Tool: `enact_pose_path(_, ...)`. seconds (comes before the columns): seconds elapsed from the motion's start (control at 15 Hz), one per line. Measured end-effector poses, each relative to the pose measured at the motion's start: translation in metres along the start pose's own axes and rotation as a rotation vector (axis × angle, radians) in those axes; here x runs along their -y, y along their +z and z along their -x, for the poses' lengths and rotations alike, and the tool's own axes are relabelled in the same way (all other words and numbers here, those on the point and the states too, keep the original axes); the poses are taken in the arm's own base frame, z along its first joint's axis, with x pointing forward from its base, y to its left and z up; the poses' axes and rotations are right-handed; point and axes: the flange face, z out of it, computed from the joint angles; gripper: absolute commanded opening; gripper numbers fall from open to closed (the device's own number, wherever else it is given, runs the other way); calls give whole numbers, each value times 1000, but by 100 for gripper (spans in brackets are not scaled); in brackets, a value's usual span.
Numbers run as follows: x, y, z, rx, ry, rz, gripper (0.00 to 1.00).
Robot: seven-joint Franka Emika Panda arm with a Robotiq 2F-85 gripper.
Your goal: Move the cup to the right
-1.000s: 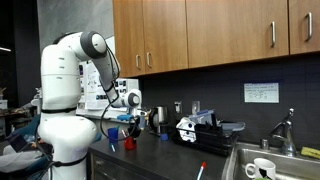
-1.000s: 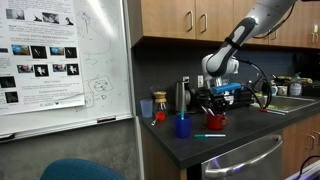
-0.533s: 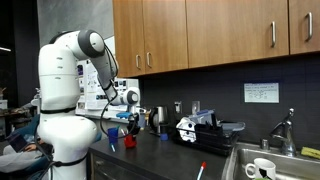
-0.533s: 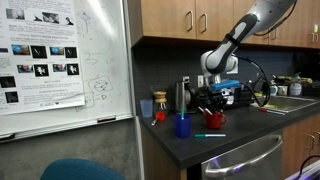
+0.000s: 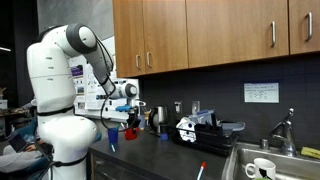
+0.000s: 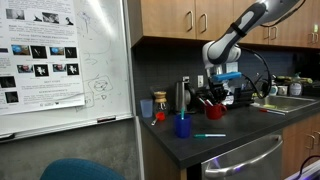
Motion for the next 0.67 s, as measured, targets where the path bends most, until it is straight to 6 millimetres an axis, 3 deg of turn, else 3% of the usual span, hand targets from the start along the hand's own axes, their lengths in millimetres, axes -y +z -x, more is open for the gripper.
enact_pose_path(0.27,-3,-21,6,-28,-8,-3,7)
enact_pose_path(0.67,-4,-21,6,-28,-14,-2,7)
